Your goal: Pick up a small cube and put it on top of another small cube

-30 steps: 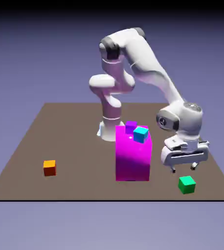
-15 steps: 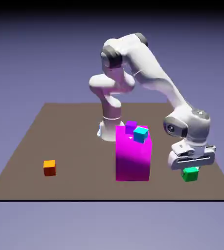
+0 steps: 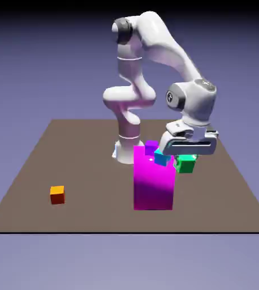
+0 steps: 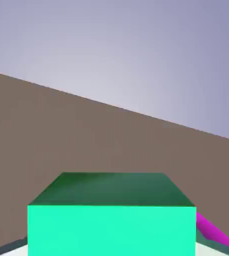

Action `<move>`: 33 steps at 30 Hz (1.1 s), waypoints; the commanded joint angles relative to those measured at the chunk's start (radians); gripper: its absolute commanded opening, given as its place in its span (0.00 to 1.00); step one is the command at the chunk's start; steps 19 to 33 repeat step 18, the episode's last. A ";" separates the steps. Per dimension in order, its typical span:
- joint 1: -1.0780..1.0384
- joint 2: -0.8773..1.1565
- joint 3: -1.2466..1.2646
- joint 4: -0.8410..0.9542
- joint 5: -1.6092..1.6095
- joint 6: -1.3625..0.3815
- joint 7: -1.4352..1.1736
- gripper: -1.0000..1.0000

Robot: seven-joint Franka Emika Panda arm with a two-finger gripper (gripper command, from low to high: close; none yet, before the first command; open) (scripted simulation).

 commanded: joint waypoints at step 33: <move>0.037 -0.249 -0.128 -0.208 0.159 -0.001 -0.233 1.00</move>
